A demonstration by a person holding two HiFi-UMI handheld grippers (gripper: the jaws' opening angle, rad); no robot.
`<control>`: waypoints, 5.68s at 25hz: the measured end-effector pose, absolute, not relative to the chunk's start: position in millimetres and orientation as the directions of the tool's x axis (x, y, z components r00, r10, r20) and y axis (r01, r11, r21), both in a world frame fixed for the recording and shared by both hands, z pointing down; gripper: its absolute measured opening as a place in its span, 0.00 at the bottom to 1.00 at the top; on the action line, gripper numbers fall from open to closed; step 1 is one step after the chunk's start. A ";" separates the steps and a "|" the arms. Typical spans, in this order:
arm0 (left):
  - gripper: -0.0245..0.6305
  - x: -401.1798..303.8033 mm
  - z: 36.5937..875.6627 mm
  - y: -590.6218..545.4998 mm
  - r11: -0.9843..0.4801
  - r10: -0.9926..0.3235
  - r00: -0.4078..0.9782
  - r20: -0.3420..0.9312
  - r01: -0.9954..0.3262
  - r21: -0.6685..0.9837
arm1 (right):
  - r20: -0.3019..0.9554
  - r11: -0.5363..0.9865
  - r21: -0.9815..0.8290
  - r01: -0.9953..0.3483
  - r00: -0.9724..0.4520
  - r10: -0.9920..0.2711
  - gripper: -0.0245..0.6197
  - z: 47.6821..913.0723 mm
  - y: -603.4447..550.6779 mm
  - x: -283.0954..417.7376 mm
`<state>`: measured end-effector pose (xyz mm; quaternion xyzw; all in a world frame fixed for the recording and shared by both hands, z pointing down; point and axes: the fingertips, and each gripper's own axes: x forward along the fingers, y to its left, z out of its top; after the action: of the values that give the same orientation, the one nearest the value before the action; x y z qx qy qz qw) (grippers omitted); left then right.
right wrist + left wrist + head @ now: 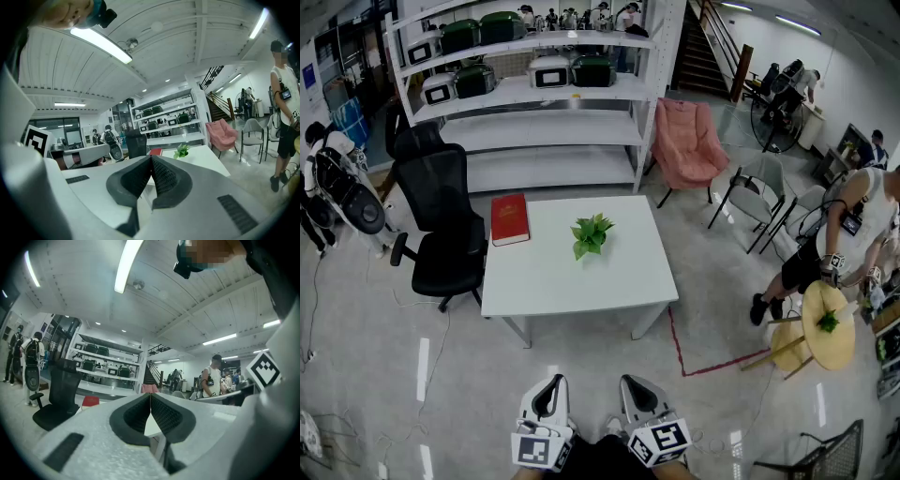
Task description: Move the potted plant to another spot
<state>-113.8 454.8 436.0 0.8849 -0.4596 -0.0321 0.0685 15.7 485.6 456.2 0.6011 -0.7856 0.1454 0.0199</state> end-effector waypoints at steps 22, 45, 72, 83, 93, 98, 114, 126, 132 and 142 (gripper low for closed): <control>0.07 -168.6 442.7 442.2 -0.640 -0.758 0.652 0.021 -0.749 0.171 | 0.207 0.175 -0.210 -0.962 -0.219 -0.954 0.05 453.8 473.3 -46.4; 0.07 -152.5 461.8 330.2 -0.613 -0.779 0.626 0.024 -0.770 0.176 | 0.225 0.189 -0.213 -0.959 -0.236 -0.945 0.05 480.4 352.0 -26.6; 0.07 -19.0 457.5 137.9 -0.515 -0.843 0.530 0.089 -0.844 0.148 | 0.285 0.266 -0.269 -0.926 -0.340 -0.896 0.05 514.0 136.0 110.2; 0.07 -12.4 456.0 85.5 -0.520 -0.842 0.533 0.087 -0.843 0.136 | 0.333 0.205 -0.276 -0.939 -0.294 -0.896 0.05 532.9 87.9 135.6; 0.07 -20.8 456.1 15.9 -0.609 -0.776 0.626 0.081 -0.776 0.162 | 0.416 0.084 -0.255 -0.963 -0.188 -0.890 0.05 549.9 36.0 129.4; 0.07 -33.1 463.5 -12.0 -0.640 -0.744 0.662 0.090 -0.745 0.187 | 0.447 0.011 -0.264 -0.965 -0.133 -0.885 0.05 557.5 17.3 124.5; 0.07 21.0 465.2 -65.9 -0.612 -0.767 0.634 0.096 -0.768 0.187 | 0.569 -0.007 -0.301 -0.954 -0.173 -0.804 0.05 614.5 -40.0 175.3; 0.07 20.4 478.4 -87.5 -0.559 -0.807 0.579 0.120 -0.813 0.166 | 0.700 -0.029 -0.369 -0.929 -0.257 -0.666 0.06 696.7 -70.7 172.9; 0.07 19.0 486.4 -98.3 -0.561 -0.799 0.584 0.145 -0.810 0.172 | 0.739 -0.046 -0.387 -0.921 -0.280 -0.613 0.12 719.3 -79.8 169.8; 0.07 17.6 494.7 -112.8 -0.565 -0.789 0.592 0.166 -0.805 0.182 | 0.776 -0.036 -0.385 -0.922 -0.303 -0.553 0.15 742.7 -94.4 160.1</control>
<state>17.6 -112.8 494.7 0.8840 -0.4507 0.0329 0.1200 160.1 -94.4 742.7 0.5550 -0.6643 0.4583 0.2015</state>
